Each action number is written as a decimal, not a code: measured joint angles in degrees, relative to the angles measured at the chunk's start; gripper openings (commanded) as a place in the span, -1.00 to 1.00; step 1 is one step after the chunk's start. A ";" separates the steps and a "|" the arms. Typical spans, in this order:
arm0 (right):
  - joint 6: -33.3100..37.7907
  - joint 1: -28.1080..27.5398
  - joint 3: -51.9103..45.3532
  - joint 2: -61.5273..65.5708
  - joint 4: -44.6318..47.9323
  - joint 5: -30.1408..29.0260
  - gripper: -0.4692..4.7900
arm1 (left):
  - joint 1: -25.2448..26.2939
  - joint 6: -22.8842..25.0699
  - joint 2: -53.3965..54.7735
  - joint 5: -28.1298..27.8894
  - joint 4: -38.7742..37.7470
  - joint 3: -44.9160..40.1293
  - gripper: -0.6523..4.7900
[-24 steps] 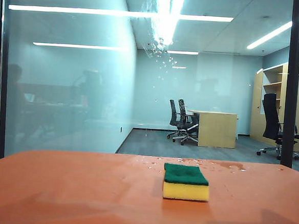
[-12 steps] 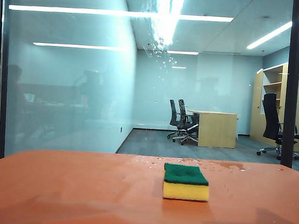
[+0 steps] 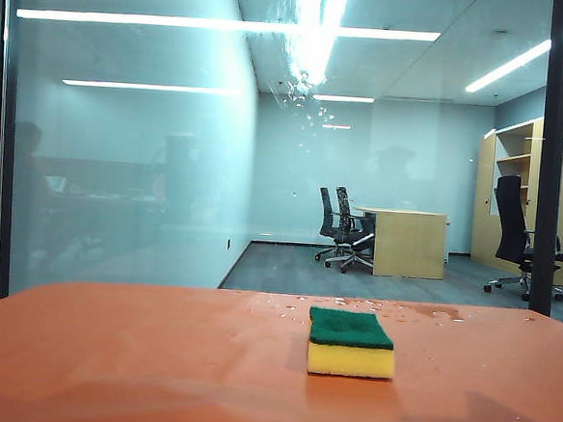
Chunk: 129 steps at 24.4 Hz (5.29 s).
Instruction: Pick up the sponge from the table, wipe the water off the glass, and finally place the sponge back on the table.
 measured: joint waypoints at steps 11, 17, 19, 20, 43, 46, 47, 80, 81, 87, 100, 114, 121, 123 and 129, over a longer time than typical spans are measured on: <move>1.81 0.00 8.59 8.17 -1.14 -4.15 -0.86 | 0.00 -1.20 0.00 7.45 -1.09 0.00 -0.51; 2.16 0.00 16.33 25.35 -1.25 -10.93 -0.60 | 0.00 -1.22 0.00 9.25 -1.25 0.00 -0.51; 2.16 0.02 19.23 30.73 -0.98 -13.20 -0.32 | 0.00 -1.22 0.00 9.99 -1.44 0.00 -0.51; 2.23 0.02 20.24 32.94 -0.76 -14.12 -0.24 | 0.00 -1.22 0.00 10.16 -1.60 0.00 -0.51; 5.55 13.97 43.17 89.83 -1.36 -26.43 0.80 | 0.00 -1.27 0.00 10.36 -3.23 0.00 -0.50; 6.14 14.58 45.70 94.51 -1.53 -26.47 0.80 | 0.00 -1.27 0.00 10.36 -3.45 0.00 -0.50; 6.16 14.75 46.36 95.76 -1.51 -26.47 0.80 | 0.00 -1.27 0.00 10.36 -3.45 0.00 -0.50; 6.40 19.76 54.10 109.13 -0.46 -17.92 -0.86 | 0.00 -1.18 0.00 9.46 -3.89 0.00 -0.50; 6.36 19.78 54.10 109.13 -0.26 -17.97 -0.86 | 0.02 -1.18 0.00 9.46 -3.89 0.00 -0.50; 6.36 19.78 54.01 109.18 3.15 -17.97 -0.86 | 0.02 -1.18 0.00 9.09 -3.89 0.00 -0.50; 1.60 18.43 54.10 107.56 9.27 -13.25 -0.86 | 0.02 -1.18 0.00 9.05 -3.91 0.00 -0.50; -5.75 14.67 70.23 107.40 9.55 -7.26 -0.86 | 0.02 -1.18 -0.02 9.03 -3.89 0.00 -0.50; -14.38 14.01 75.71 107.40 11.10 -3.96 -0.86 | 0.02 -1.16 -0.02 9.03 -3.87 0.00 -0.50; -14.91 13.11 75.76 107.40 13.81 -4.02 -0.86 | 0.02 -1.14 -0.02 8.44 -3.87 0.00 -0.50; -16.13 10.47 75.84 107.43 22.71 -6.27 -0.86 | 0.02 -1.14 0.00 6.49 -3.85 0.00 -0.50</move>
